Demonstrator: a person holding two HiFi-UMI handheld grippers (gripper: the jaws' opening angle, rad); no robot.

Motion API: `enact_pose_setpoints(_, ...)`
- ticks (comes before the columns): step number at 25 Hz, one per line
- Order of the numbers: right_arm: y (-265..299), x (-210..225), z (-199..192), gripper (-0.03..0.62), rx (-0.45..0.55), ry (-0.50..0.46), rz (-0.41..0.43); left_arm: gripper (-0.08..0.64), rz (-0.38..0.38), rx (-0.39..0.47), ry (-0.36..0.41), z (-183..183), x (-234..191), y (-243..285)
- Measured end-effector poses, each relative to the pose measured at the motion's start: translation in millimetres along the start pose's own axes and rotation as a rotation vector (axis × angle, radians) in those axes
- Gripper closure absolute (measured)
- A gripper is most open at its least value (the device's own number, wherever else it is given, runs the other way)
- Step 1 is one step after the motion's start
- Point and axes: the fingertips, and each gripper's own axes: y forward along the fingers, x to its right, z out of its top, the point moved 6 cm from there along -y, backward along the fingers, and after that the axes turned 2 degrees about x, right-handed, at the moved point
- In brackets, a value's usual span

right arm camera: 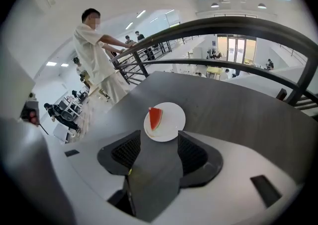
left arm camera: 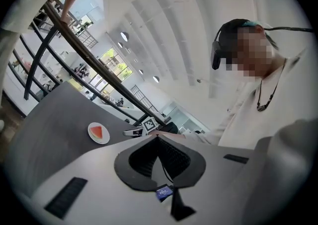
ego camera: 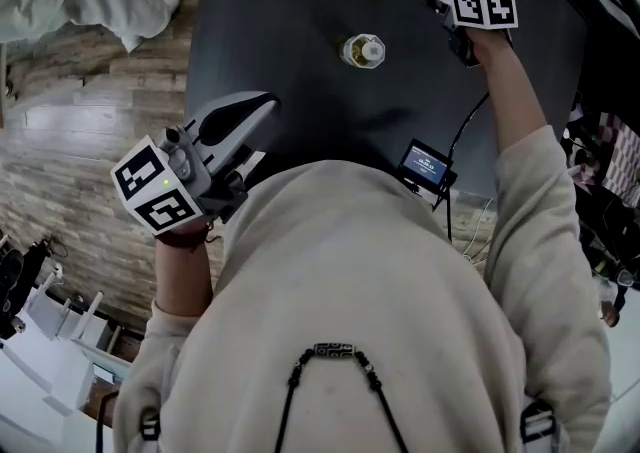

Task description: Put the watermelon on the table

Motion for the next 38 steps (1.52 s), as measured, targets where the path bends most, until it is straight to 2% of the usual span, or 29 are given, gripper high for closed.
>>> enact_pose_setpoints(3,-31,-10,-17,0.361,0.061,0.054,0.088,0.554,-0.012,-0.015,0.028,1,5,4)
enact_pose_setpoints(5,-51,-23,-30,0.403,0.106,0.093,0.152,0.554,-0.021,-0.02,0.044,2,9,5)
enact_pose_setpoints(7,-75,-36,-44,0.501,0.155,0.127,0.187,0.554,-0.034,-0.027,0.062,2,16,9)
enact_pose_setpoints(11,-121,-58,-72,0.556,0.223,0.152,0.225,0.554,-0.079,-0.049,0.103,5,31,21)
enact_pose_setpoints(19,-195,-96,-93,0.574,0.342,0.145,0.271,0.554,-0.165,-0.067,0.194,9,57,56)
enact_pose_setpoints(23,-230,-110,-99,0.575,0.424,0.092,0.286,0.554,-0.201,-0.057,0.242,9,71,78)
enact_pose_setpoints(27,-253,-146,-92,0.577,0.508,-0.003,0.327,0.554,-0.226,-0.079,0.274,18,74,81)
enact_pose_setpoints(30,-263,-155,-96,0.577,0.529,-0.062,0.315,0.554,-0.235,-0.08,0.285,20,76,85)
enact_pose_setpoints(38,-285,-165,-98,0.577,0.641,-0.031,0.359,0.554,-0.23,-0.11,0.298,24,80,81)
